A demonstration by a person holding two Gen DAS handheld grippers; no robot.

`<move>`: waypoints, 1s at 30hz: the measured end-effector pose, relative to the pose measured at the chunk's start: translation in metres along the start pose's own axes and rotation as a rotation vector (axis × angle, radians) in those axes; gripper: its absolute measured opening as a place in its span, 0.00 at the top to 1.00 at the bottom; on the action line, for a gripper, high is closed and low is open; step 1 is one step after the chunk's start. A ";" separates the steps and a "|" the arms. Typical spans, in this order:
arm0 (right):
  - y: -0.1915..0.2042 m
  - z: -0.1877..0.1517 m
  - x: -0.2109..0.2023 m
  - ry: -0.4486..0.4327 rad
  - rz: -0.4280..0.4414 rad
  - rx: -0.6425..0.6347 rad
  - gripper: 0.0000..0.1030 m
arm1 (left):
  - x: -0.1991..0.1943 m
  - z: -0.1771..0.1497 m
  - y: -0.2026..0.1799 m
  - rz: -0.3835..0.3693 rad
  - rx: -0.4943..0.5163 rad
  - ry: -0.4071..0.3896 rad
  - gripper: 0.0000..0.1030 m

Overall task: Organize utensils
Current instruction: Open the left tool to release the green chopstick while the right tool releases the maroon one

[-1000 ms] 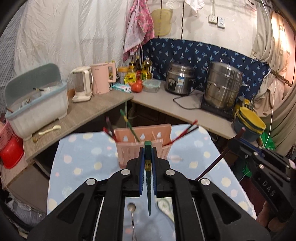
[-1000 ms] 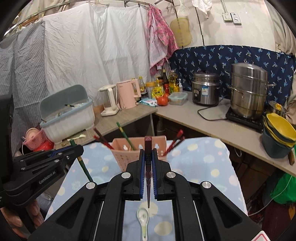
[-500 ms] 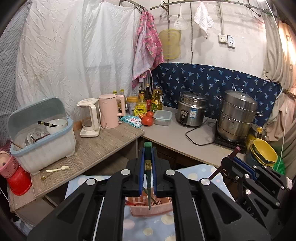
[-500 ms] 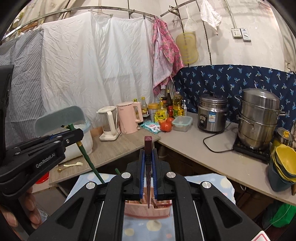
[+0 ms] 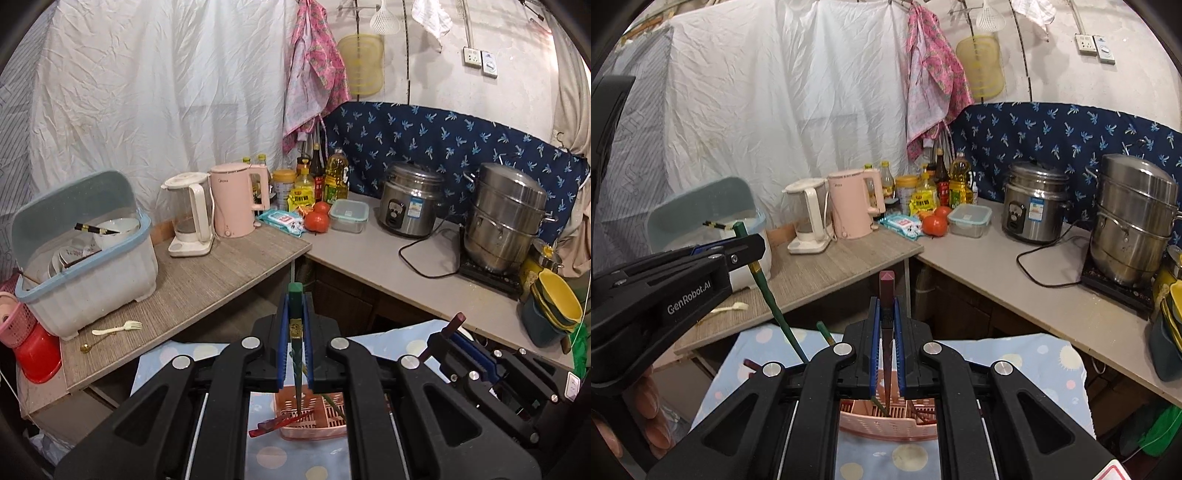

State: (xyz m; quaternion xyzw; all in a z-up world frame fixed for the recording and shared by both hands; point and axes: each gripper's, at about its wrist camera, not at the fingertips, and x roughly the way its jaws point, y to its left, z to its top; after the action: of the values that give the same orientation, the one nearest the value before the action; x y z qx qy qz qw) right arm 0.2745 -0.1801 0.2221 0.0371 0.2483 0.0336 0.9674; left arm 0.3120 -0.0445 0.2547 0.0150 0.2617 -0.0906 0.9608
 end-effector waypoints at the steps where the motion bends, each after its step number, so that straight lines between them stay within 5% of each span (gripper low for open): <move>1: 0.000 -0.003 0.004 0.009 0.000 0.002 0.93 | 0.003 -0.003 0.001 0.000 -0.001 0.007 0.93; 13: 0.007 -0.034 0.015 0.074 -0.011 -0.022 0.93 | 0.016 -0.035 0.010 -0.004 -0.035 0.061 0.92; 14: 0.007 -0.037 0.014 0.074 -0.012 -0.020 0.93 | 0.015 -0.036 0.011 -0.008 -0.039 0.061 0.88; 16: 0.007 -0.041 0.007 0.065 -0.014 -0.019 0.87 | 0.009 -0.039 0.014 0.009 -0.049 0.053 0.60; 18: 0.007 -0.042 0.001 0.051 -0.022 -0.017 0.69 | 0.001 -0.041 0.017 0.029 -0.061 0.030 0.44; 30: 0.003 -0.052 -0.048 0.015 -0.023 0.000 0.66 | -0.049 -0.055 0.026 0.024 -0.077 -0.001 0.44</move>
State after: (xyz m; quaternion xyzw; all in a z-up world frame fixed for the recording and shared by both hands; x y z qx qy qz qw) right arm 0.2072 -0.1784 0.2004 0.0342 0.2560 0.0229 0.9658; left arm 0.2476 -0.0068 0.2310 -0.0192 0.2641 -0.0691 0.9618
